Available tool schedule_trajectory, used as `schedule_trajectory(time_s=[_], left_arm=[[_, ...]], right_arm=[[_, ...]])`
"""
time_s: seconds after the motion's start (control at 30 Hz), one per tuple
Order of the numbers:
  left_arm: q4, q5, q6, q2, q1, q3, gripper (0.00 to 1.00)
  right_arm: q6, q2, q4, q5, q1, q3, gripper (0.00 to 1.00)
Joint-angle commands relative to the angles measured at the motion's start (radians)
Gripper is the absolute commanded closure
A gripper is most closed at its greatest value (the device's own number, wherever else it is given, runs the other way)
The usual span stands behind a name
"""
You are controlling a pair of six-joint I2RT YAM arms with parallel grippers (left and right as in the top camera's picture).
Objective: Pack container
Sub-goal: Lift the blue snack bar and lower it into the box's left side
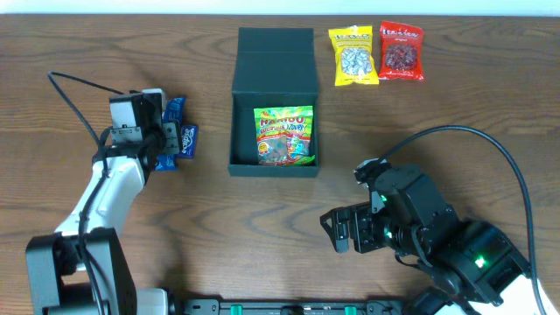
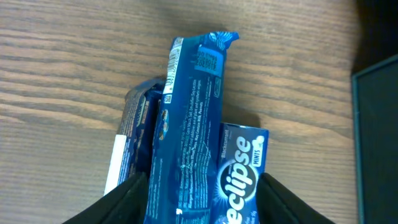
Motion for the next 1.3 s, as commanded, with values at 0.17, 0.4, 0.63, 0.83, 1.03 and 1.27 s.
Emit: schedule_trajectory(time_s=[0.17, 0.4, 0.63, 0.83, 1.03, 1.27], left_arm=[[0.055, -0.010, 0.006, 0.108, 0.003, 0.020, 0.48], [0.087, -0.062, 0.006, 0.149, 0.003, 0.020, 0.53], [0.102, -0.062, 0.006, 0.200, 0.003, 0.020, 0.57], [0.104, -0.061, -0.008, 0.237, 0.003, 0.020, 0.63], [0.107, -0.061, -0.009, 0.237, 0.003, 0.020, 0.59], [0.080, -0.061, -0.009, 0.237, 0.000, 0.020, 0.48]], right_arm=[[-0.003, 0.000, -0.011, -0.004, -0.004, -0.001, 0.01], [-0.003, 0.000, -0.021, -0.004, -0.004, -0.001, 0.00], [-0.003, 0.000, -0.020, -0.004, -0.004, -0.001, 0.01], [-0.003, 0.000, -0.020, -0.004, -0.004, -0.001, 0.01], [-0.003, 0.000, -0.019, -0.004, -0.004, -0.001, 0.01], [-0.003, 0.000, -0.015, -0.004, -0.004, -0.001, 0.01]])
